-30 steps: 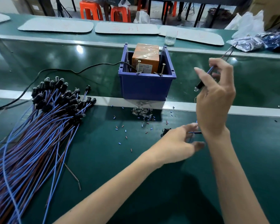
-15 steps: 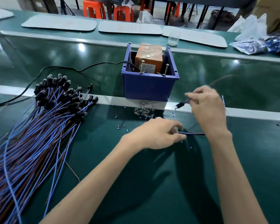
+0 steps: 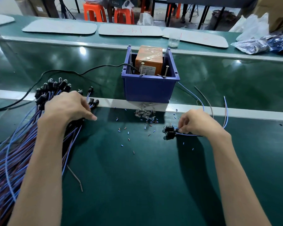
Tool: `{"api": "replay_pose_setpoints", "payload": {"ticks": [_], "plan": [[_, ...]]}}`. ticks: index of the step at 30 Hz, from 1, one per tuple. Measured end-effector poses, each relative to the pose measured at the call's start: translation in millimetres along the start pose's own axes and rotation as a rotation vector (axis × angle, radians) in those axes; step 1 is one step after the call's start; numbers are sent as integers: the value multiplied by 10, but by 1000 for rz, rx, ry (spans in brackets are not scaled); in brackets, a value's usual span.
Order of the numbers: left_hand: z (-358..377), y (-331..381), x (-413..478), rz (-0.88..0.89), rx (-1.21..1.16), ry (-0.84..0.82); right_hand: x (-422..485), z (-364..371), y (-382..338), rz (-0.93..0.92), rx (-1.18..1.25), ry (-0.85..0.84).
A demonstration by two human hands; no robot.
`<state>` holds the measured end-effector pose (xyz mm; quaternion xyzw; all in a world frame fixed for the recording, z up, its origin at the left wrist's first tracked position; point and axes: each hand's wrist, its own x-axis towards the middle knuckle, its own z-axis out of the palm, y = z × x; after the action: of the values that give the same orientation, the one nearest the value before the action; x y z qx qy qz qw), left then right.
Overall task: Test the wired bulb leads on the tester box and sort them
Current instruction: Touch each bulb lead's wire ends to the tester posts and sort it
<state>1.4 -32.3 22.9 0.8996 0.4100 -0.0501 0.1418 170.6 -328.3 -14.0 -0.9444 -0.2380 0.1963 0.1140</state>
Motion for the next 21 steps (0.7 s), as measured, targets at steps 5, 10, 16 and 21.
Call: {"api": "replay_pose_setpoints", "payload": {"ticks": [5,10,16,21], "plan": [[119,-2,-5,-99,98,-47,-5,-16,30,-19,28,-18],[76,40,-12,-105,62,56,-72,-108,-28,-109,45,154],[-94,-38,2,-26,-202,717,-218,-154,-320,-384,408,307],[-183,-242,285,-83,-608,900,-285,-92,-487,-504,495,228]]}}
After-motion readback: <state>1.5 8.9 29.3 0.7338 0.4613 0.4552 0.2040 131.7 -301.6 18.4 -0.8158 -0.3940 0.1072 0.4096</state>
